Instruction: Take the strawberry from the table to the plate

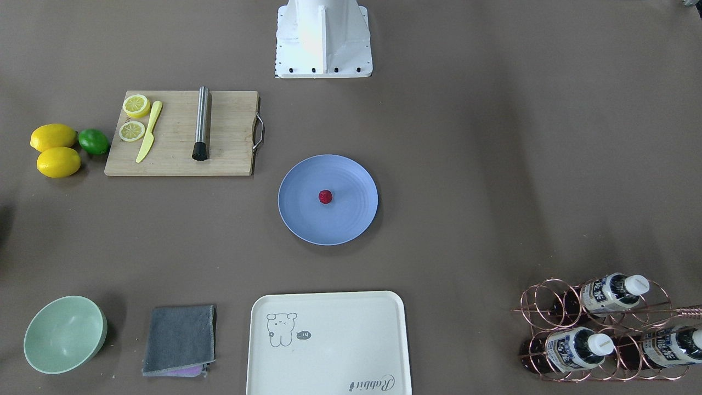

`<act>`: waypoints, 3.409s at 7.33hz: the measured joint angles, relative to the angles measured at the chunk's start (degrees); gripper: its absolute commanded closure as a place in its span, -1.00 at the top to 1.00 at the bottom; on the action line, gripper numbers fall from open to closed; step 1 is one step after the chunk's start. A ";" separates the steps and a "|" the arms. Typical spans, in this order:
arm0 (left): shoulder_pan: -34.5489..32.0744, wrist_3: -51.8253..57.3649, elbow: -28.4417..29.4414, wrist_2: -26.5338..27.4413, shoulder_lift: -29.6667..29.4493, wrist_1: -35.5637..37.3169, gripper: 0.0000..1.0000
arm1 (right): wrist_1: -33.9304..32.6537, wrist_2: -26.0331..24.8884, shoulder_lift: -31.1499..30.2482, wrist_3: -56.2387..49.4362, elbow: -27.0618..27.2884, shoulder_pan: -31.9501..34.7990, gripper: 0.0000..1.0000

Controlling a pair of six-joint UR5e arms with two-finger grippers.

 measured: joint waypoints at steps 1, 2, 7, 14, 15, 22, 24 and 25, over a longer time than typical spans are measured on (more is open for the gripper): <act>0.07 -0.03 0.13 0.01 0.01 0.02 0.96 | 1.02 0.07 -0.11 0.02 -0.48 -0.03 1.00; 0.09 -0.04 0.21 0.05 0.01 0.00 0.96 | 2.00 0.13 -0.23 0.06 -0.79 -0.04 1.00; 0.08 -0.12 0.98 0.06 0.09 -0.03 0.96 | 3.28 1.01 -0.56 0.04 -1.05 -0.04 1.00; 0.00 -0.05 0.85 0.08 0.09 -0.10 0.96 | 3.36 3.53 -2.38 0.00 -1.27 -0.13 1.00; 0.00 -0.05 0.89 0.08 0.10 -0.10 0.96 | 3.42 3.63 -2.44 0.00 -1.26 -0.13 1.00; 0.03 -0.05 0.99 0.04 0.09 -0.02 0.96 | 3.51 3.76 -2.49 0.00 -0.96 -0.13 1.00; 0.07 -0.05 0.97 0.00 0.09 0.00 0.96 | 3.53 3.76 -2.49 0.00 -0.95 -0.13 1.00; 0.07 -0.05 0.93 0.00 0.09 0.04 0.96 | 3.50 3.77 -2.49 0.00 -0.93 -0.13 1.00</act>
